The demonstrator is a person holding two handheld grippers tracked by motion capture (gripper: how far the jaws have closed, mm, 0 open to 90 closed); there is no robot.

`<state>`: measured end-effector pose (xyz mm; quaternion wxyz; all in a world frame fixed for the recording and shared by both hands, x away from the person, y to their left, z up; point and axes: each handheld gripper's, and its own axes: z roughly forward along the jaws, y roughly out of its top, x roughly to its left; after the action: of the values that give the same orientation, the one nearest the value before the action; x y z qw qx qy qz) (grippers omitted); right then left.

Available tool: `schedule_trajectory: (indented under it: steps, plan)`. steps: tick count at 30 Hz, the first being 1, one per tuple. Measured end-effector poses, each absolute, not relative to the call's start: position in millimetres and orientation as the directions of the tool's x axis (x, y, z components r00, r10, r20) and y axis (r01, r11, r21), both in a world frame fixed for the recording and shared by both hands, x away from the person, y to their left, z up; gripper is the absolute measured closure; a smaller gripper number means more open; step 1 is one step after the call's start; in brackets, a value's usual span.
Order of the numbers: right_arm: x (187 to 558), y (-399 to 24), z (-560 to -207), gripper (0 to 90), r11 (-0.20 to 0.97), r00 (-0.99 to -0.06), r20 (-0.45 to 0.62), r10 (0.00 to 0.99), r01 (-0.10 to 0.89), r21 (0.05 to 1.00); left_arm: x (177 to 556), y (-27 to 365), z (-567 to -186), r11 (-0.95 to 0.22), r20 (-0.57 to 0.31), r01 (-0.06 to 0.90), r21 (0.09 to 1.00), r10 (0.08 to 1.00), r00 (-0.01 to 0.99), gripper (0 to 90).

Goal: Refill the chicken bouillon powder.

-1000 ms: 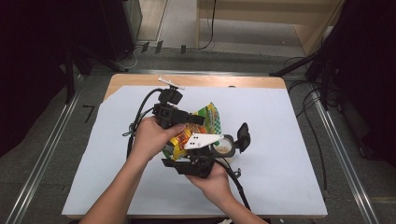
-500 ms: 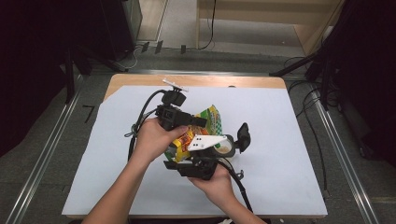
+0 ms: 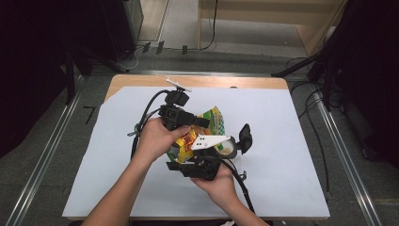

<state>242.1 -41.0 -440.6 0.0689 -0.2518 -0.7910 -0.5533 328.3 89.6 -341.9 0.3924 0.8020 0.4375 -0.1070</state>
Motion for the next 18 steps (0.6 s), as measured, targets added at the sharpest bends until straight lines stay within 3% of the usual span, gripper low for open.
schedule_trajectory:
  steps: [18]
  plan:
    - [244.1,-42.9,-440.8,69.9,0.261,-0.860,0.398,0.319,0.483,0.836,329.4,86.5,-342.0,-0.313,-0.512,0.784,0.536,0.618,0.596,78.7]
